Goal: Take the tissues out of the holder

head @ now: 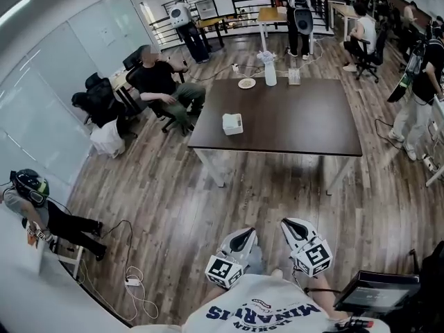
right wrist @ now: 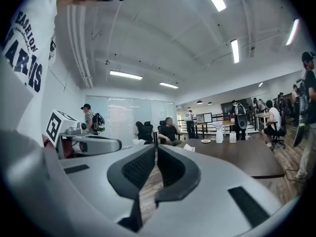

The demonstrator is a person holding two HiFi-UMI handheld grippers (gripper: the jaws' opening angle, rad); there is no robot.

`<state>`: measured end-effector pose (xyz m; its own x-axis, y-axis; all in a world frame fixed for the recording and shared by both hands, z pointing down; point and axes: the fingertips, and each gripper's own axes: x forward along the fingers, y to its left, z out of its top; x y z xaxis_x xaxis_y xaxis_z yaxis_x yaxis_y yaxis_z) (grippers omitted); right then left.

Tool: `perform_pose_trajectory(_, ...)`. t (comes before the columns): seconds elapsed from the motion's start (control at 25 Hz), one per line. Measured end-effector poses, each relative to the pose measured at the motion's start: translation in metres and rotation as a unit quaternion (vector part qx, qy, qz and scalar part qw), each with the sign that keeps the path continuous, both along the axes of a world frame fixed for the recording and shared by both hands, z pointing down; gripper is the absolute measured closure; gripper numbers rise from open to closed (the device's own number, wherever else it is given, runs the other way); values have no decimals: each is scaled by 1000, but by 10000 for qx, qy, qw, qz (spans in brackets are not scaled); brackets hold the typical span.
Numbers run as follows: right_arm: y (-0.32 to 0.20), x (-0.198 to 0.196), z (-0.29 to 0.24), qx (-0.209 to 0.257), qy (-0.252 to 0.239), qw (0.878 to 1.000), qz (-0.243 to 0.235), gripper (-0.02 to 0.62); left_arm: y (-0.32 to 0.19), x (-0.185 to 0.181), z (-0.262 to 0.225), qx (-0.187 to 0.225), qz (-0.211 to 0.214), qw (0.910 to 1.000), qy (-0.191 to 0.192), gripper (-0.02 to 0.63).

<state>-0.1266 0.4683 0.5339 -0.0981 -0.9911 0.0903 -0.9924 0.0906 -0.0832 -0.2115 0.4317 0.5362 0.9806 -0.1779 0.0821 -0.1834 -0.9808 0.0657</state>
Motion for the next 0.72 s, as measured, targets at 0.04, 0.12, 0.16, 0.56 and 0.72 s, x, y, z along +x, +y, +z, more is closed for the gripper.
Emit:
perform_pose_trajectory(0.04,-2,7,3,-11,-17,10000,20,586,-6,2,2,-6,-16,10000,-11,601)
perform_pose_trajectory(0.12,-9,22,7,-23,-57,9999,96,586,-21,6,7,-23,-64,10000,-31,601)
perform_pose_trajectory(0.16,-14,29,8,-39,-63,9999,146,586,-29,9,9,-33,-89,9999,-45,601)
perform_pose_trajectory(0.56,-104,65,12,-328,0,9993,175,586,-136,48,19,-201,-179,9996,-2,601)
perform_pose_trajectory(0.72,-150,78,15,-462,63,9987,200,586,-189,60,27,-304,-174,9994,0,601)
